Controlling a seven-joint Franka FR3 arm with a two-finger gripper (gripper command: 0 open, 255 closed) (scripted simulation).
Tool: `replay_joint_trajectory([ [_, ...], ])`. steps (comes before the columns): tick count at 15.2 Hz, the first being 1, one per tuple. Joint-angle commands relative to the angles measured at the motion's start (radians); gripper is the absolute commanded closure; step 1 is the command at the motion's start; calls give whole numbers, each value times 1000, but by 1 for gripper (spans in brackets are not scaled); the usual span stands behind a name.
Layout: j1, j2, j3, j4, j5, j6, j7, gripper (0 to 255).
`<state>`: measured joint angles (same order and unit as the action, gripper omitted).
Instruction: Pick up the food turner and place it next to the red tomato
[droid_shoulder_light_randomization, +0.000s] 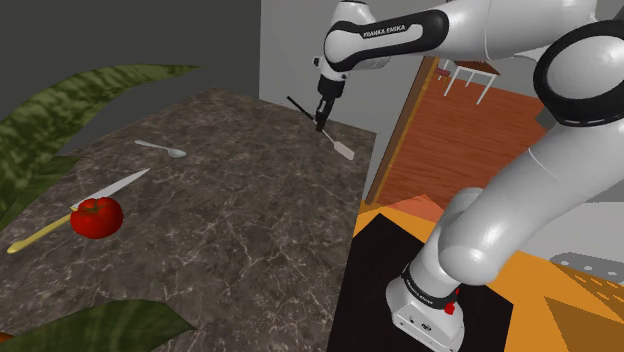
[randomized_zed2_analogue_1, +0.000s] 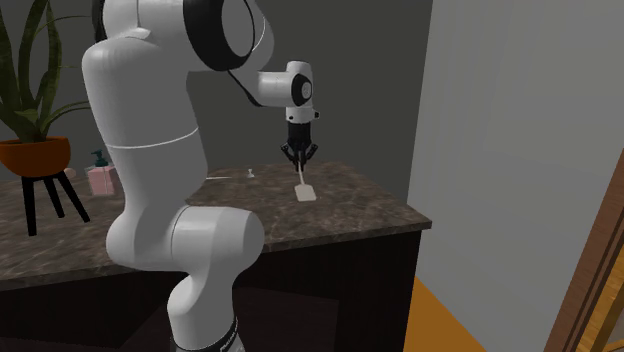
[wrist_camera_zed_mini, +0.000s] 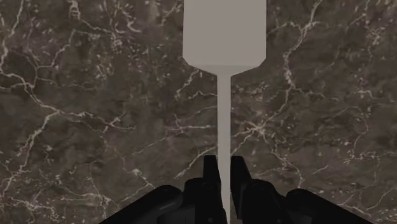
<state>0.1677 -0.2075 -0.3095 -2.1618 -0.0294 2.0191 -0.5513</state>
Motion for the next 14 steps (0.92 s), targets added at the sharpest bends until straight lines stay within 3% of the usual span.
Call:
replay_joint_trajectory([
  [1,19,-15,32,-24,-2,10,54,255],
  [14,150,-30,240,-49,25,20,379,255],
])
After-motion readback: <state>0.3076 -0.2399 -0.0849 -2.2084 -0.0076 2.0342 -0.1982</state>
